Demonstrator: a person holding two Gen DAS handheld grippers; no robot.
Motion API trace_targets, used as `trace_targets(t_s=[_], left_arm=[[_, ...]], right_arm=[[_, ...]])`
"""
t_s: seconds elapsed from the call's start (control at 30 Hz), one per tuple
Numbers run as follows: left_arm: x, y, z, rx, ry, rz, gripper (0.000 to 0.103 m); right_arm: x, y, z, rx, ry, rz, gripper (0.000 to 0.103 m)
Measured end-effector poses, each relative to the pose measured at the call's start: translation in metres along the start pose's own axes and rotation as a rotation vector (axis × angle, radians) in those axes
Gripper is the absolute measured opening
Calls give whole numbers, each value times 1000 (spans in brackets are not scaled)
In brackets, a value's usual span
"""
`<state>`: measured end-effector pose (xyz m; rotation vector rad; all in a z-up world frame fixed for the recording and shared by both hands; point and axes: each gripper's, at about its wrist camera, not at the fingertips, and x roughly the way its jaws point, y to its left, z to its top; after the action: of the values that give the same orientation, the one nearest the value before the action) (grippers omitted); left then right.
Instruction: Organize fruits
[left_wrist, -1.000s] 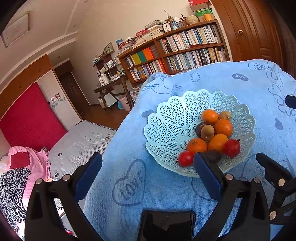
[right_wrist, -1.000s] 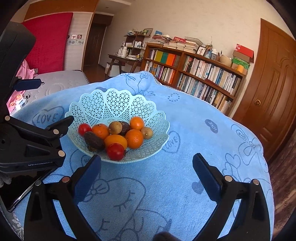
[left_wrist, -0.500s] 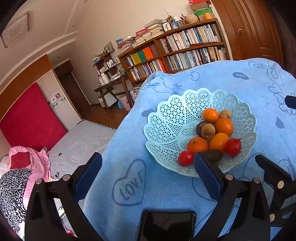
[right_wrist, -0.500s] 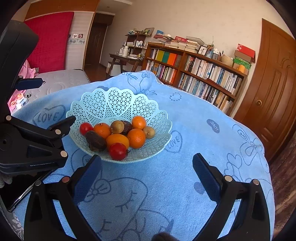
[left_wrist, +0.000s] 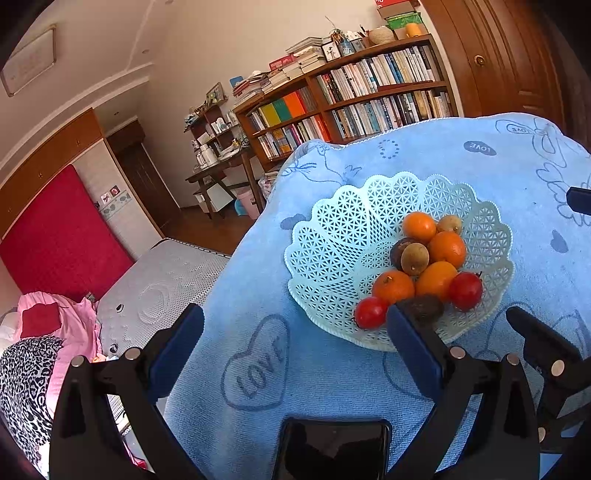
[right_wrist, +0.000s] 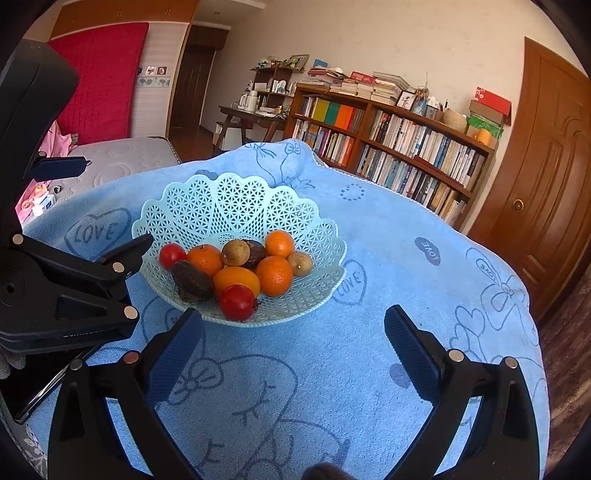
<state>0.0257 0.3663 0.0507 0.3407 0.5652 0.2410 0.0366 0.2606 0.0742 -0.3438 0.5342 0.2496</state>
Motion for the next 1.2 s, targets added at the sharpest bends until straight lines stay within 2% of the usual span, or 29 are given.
trace_targets(t_s=[1.2], left_arm=[[3, 2, -7, 11, 3, 0, 100]], right_arm=[[3, 4, 0, -18, -6, 3, 98]])
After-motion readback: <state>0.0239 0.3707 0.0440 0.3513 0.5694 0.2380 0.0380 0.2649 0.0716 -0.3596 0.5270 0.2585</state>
